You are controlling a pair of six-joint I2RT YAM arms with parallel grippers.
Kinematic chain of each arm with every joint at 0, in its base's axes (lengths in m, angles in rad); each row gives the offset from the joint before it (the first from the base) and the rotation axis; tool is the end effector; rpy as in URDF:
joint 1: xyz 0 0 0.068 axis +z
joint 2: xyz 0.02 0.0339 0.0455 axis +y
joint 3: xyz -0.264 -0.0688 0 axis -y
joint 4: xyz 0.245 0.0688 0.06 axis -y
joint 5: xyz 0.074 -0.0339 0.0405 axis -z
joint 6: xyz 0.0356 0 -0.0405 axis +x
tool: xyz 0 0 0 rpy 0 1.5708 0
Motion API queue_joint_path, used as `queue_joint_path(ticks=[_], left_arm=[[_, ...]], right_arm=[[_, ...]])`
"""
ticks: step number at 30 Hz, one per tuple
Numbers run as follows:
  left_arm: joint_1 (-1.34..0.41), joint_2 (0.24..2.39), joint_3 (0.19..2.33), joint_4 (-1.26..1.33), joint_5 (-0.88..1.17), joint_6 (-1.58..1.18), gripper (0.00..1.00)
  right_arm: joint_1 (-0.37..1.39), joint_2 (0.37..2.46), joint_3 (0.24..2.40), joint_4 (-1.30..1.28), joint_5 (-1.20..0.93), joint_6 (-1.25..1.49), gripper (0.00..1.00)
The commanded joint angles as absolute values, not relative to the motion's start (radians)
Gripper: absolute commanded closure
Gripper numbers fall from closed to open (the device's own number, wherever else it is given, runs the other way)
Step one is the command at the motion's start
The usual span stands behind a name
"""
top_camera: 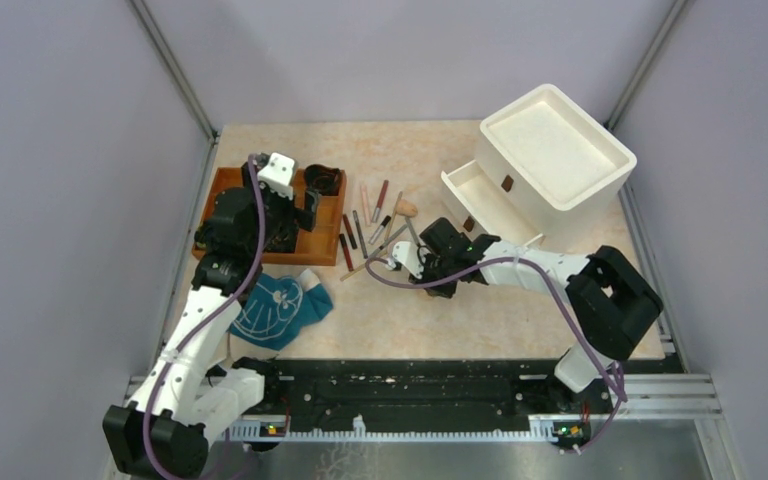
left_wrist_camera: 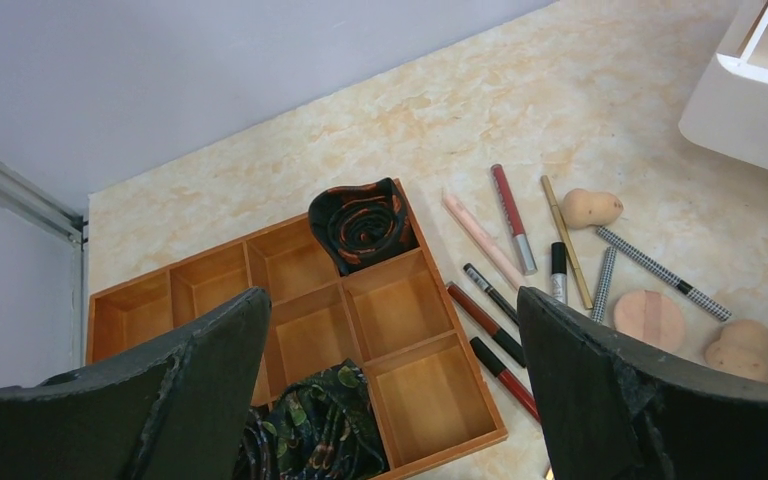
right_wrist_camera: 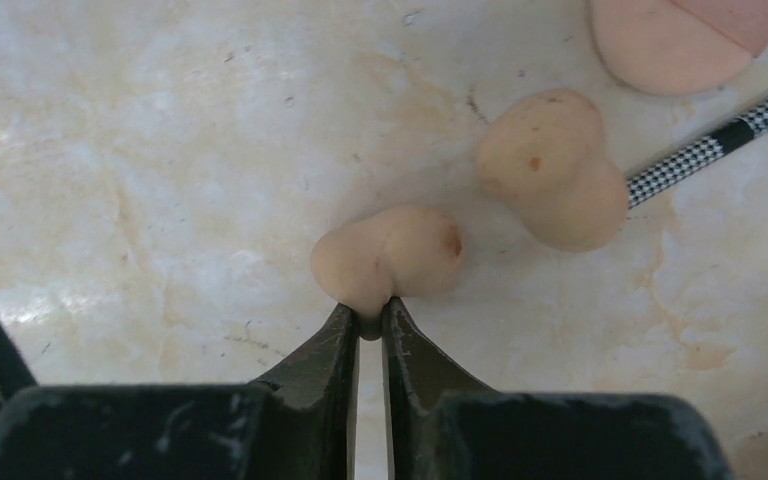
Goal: Organize the makeup
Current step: Pick up the makeup tool from the center of the board, then place the makeup tool in the drawer.
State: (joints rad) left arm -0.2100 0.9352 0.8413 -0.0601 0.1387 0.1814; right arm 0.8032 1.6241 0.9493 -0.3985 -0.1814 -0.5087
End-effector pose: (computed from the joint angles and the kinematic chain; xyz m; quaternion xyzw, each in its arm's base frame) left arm 0.2149 -0.0508 0.3460 0.1915 0.7344 -0.0619 0.6482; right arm 0.2140 0.2310 0.1751 -0.6064 0.7513 0.1228 0.2296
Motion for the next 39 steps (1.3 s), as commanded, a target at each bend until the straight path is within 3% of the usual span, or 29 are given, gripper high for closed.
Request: queue_joint_path(ticks=[1, 8, 19, 26, 39], left_arm=[[-0.196, 0.904, 0.832, -0.007, 0.140, 0.181, 0.01], [-0.192, 0.917, 0.839, -0.007, 0.144, 0.192, 0.01], [-0.190, 0.924, 0.837, -0.007, 0.159, 0.198, 0.01], [-0.190, 0.927, 0.831, -0.007, 0.179, 0.198, 0.01], [-0.190, 0.921, 0.827, -0.008, 0.200, 0.199, 0.01]], right_arm=[[0.817, 1.531, 0.997, -0.508, -0.315, -0.574, 0.93], [0.817, 1.381, 1.033, -0.566, -0.335, -0.588, 0.98], [0.785, 1.190, 1.100, -0.467, 0.127, -0.603, 1.00], [0.624, 1.211, 1.213, -0.491, 0.178, -0.544, 1.00], [0.553, 1.350, 1.290, -0.478, 0.253, -0.617, 1.00]])
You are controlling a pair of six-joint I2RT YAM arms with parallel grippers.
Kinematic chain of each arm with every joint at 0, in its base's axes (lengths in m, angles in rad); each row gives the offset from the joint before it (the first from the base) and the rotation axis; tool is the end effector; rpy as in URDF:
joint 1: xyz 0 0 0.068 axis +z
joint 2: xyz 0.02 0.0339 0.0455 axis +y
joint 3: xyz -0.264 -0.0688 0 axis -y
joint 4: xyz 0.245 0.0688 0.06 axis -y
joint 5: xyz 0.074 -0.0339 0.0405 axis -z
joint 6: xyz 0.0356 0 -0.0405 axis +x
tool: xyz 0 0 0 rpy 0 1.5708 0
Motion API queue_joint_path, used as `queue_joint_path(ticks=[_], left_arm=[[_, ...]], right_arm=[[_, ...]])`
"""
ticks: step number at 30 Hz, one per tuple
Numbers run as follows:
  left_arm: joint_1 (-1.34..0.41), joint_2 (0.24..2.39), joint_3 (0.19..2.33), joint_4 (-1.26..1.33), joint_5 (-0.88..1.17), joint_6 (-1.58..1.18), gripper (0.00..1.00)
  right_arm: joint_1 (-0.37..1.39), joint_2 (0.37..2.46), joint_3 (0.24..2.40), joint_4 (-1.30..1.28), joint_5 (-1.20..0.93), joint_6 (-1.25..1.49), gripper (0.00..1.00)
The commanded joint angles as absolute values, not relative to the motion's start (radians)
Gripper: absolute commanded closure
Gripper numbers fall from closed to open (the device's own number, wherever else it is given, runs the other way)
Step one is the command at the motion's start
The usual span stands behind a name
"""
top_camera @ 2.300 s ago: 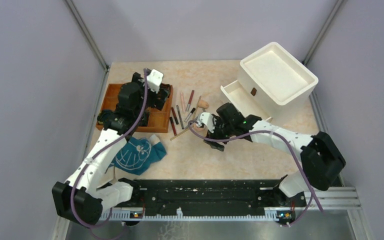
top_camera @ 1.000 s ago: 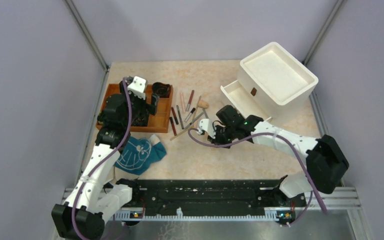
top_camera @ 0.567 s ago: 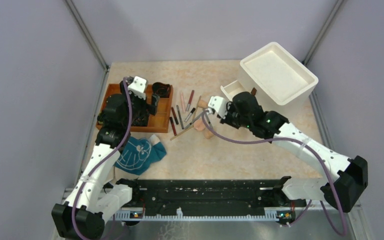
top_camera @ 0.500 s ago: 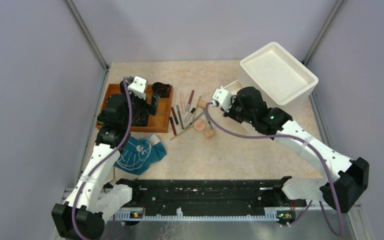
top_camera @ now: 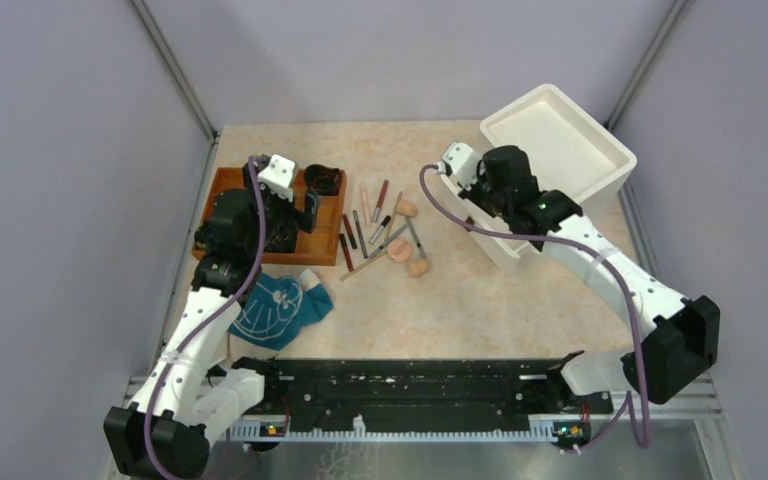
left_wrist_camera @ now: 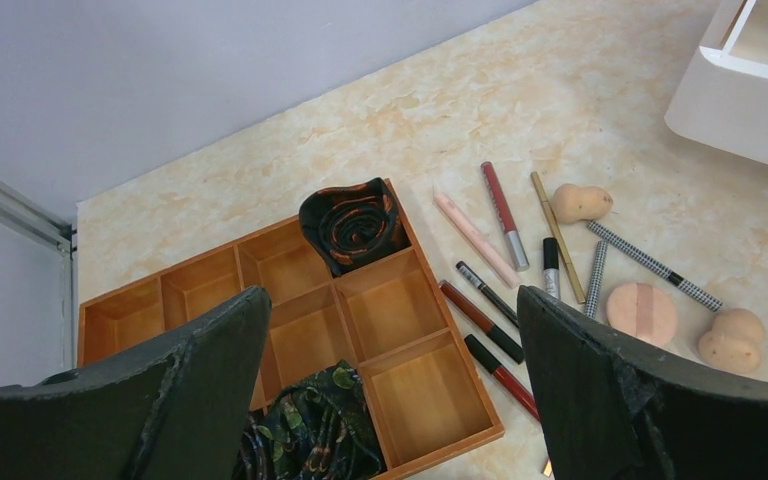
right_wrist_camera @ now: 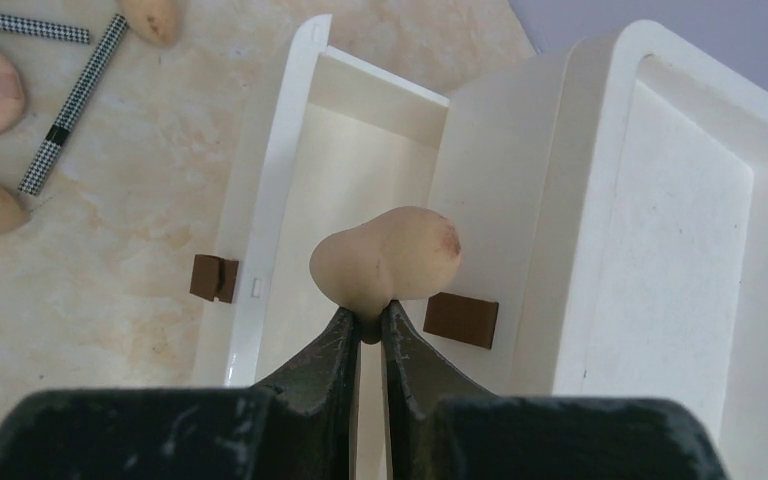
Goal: Organize the makeup
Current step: Place the makeup tool in the drawer.
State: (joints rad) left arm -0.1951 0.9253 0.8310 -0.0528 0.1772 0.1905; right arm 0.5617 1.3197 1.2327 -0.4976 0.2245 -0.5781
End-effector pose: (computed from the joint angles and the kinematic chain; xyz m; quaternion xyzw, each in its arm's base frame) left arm 0.2132 -0.0485 0.3451 0.2012 0.7291 -0.0685 0.6505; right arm 0.2533 0.1501 0.3477 -0.4276 0.7656 -0.1025 0.4696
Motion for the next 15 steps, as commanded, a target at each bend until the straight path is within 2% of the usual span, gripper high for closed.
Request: queue_joint_path(ticks=[1, 15], left_arm=[[-0.190, 0.921, 0.827, -0.007, 0.199, 0.199, 0.01], [-0.189, 0.913, 0.836, -0.016, 0.200, 0.201, 0.01]], right_arm=[[0.553, 1.362, 1.295, -0.480, 0.254, -0.626, 1.00], [0.554, 1.565, 1.397, -0.520, 0.326, -0.709, 1.00]])
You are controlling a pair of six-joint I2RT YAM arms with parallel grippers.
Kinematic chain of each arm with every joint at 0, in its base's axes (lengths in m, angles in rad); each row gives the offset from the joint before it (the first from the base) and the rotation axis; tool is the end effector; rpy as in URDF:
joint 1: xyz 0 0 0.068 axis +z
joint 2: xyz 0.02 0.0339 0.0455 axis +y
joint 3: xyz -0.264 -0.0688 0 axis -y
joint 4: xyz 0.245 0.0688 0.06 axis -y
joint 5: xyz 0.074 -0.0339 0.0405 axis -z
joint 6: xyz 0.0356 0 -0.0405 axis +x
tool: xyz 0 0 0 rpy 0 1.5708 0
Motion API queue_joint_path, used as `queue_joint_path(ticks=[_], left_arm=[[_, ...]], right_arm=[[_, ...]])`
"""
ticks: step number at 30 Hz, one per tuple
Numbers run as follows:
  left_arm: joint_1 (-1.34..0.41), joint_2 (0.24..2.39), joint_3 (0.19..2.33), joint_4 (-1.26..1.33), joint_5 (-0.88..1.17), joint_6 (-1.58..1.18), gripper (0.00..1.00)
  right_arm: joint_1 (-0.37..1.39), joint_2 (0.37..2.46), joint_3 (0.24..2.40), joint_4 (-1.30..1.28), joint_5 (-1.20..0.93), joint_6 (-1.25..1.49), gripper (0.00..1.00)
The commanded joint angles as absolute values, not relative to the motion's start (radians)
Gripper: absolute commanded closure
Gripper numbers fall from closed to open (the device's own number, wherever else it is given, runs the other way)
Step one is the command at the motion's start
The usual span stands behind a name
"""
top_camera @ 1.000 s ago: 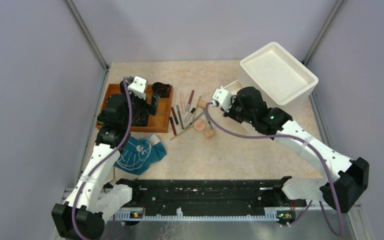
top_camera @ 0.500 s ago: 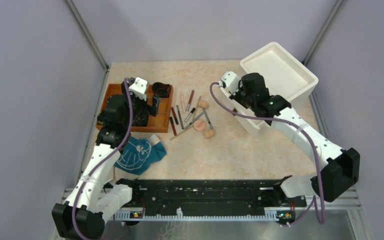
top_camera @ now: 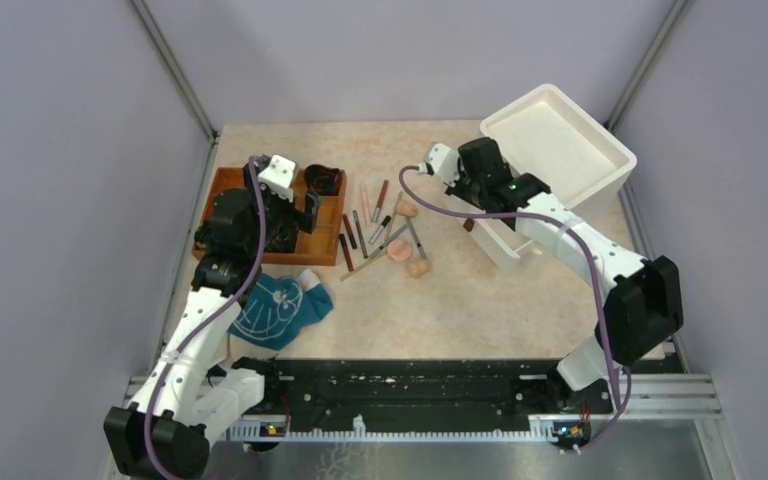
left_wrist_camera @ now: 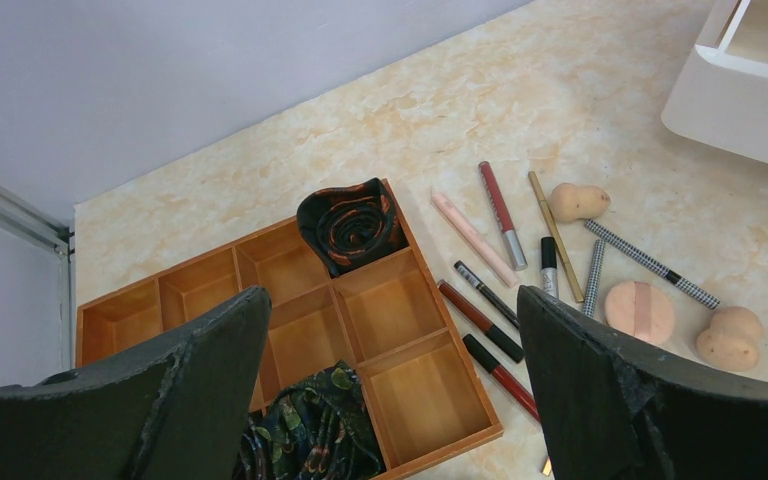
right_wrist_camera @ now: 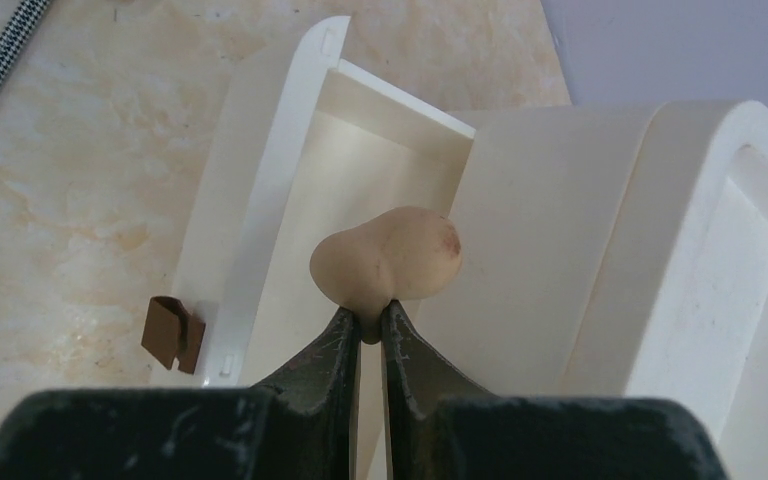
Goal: Organize the makeup
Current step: Place the makeup tool in the drawer, then pick up the makeup tool from the center of the board.
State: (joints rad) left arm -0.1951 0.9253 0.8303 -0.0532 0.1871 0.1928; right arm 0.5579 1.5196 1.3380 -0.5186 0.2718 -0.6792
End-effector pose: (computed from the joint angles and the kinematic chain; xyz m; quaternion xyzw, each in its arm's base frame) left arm 0.2131 -0.0489 0.3448 0.2052 0.7283 -0.0715 0.6499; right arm 0.2944 0.1725 0.3221 -0.4744 0.7651 -0.1479 0.4096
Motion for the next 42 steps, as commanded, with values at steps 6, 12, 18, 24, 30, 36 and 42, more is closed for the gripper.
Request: queue_joint_path(ticks=[6, 12, 18, 24, 30, 36, 42], left_arm=[[-0.189, 0.911, 0.841, -0.021, 0.188, 0.211, 0.01], [-0.190, 0.906, 0.842, -0.025, 0.181, 0.222, 0.01], [-0.190, 0.901, 0.848, -0.029, 0.176, 0.227, 0.01], [-0.189, 0.894, 0.849, -0.031, 0.164, 0.230, 0.01], [-0.189, 0.890, 0.852, -0.035, 0.156, 0.232, 0.01], [-0.189, 0.883, 0.851, -0.040, 0.149, 0.235, 0.01], [-0.189, 0.884, 0.851, -0.040, 0.145, 0.238, 0.01]], right_arm=[[0.554, 1.589, 1.437, -0.538, 0.344, -0.716, 0.81], [0.558, 1.543, 1.481, -0.569, 0.298, -0.696, 0.41], [0.596, 1.486, 1.504, -0.616, 0.211, -0.651, 0.32], [0.696, 1.433, 1.403, -0.635, -0.042, -0.630, 0.18], [0.745, 1.518, 1.336, -0.640, -0.181, -0.628, 0.11], [0.752, 1.657, 1.312, -0.654, -0.242, -0.716, 0.08], [0.756, 1.786, 1.347, -0.657, -0.281, -0.772, 0.07]])
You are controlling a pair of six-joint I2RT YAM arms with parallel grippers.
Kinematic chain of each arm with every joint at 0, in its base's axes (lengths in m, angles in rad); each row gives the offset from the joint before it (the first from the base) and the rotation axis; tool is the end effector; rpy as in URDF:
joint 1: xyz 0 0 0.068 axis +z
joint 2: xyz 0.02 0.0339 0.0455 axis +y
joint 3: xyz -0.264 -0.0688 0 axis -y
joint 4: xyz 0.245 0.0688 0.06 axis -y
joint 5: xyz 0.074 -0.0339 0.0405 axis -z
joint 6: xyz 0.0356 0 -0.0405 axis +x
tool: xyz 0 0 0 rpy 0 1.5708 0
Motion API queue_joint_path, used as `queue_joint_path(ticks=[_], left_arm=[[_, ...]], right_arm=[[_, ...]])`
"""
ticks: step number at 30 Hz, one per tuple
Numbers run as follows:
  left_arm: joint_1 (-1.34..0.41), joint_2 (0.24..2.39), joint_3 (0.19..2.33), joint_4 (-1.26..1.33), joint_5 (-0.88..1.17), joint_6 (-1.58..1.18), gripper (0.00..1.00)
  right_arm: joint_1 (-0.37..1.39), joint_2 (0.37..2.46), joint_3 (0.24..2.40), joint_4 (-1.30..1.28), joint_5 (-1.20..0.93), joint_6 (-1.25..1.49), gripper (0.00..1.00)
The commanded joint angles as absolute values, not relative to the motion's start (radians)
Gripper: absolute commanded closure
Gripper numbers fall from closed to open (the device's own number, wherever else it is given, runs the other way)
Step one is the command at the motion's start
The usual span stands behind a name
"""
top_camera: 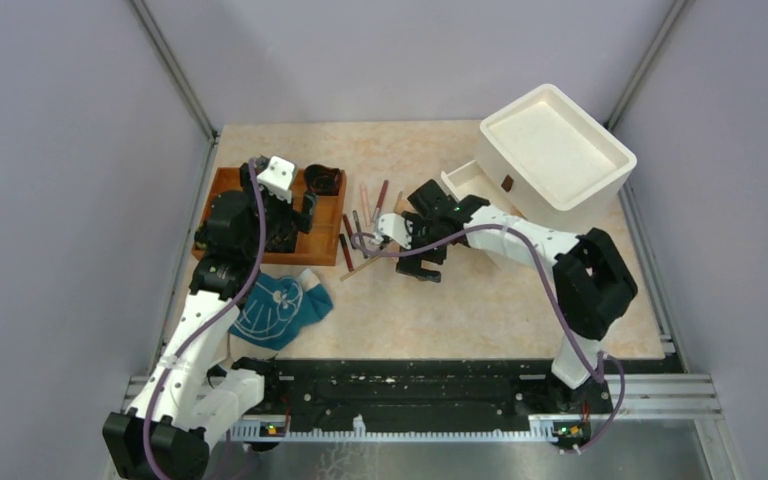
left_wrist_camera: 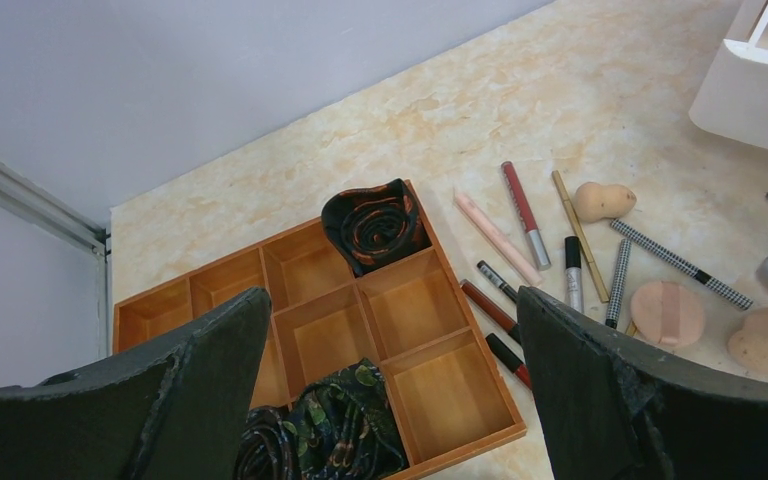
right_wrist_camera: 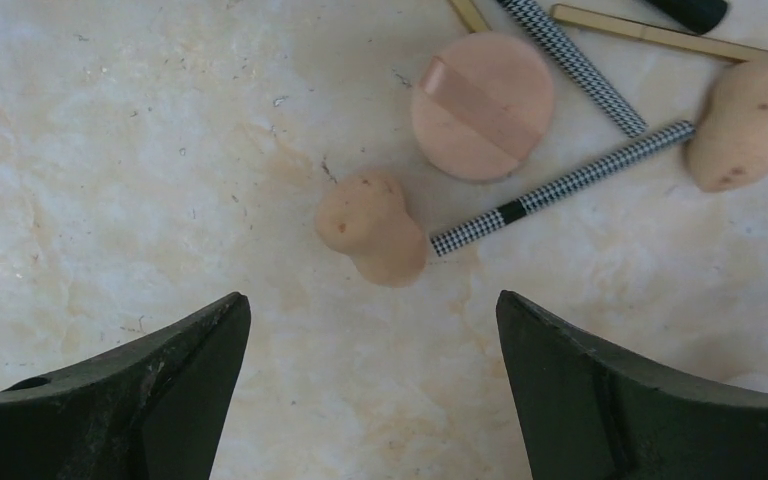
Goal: Organize the makeup
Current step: Pick up the makeup tool from the center of the board.
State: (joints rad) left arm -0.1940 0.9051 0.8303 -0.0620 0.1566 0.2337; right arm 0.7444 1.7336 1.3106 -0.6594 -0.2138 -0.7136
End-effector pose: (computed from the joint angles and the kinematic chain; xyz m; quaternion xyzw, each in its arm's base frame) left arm 0.2088 -0.0467 0.3478 0.2097 0.7234 -0.0459 0.6562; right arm 0.2610 0.2507 0.2321 -0.6619 0.7024 0.1072 0.2388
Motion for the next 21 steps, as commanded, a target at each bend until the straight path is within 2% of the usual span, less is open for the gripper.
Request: queue_joint_path(ticks=[1, 7, 11, 15, 21], left_arm=[[-0.189, 0.884, 0.851, -0.041, 0.144, 0.238, 0.01], [-0.188, 0.885, 0.852, -0.044, 0.142, 0.239, 0.01], [-0.189, 0.883, 0.852, -0.045, 0.142, 0.241, 0.01], [-0.189, 0.883, 0.852, -0.046, 0.144, 0.242, 0.01], [-0.189, 0.880, 0.854, -0.047, 0.144, 0.241, 0.01]], right_arm=[[0.758, 1.808, 1.355, -0.660, -0.281, -0.779, 0.07], [0.778, 1.904, 1.385, -0.660, -0.247, -0.801, 0.11], [0.793, 1.932, 1.383, -0.655, -0.224, -0.811, 0.20], [0.801, 1.940, 1.369, -0.646, -0.211, -0.806, 0.43], [0.801, 1.906, 1.375, -0.676, -0.195, -0.791, 0.84]])
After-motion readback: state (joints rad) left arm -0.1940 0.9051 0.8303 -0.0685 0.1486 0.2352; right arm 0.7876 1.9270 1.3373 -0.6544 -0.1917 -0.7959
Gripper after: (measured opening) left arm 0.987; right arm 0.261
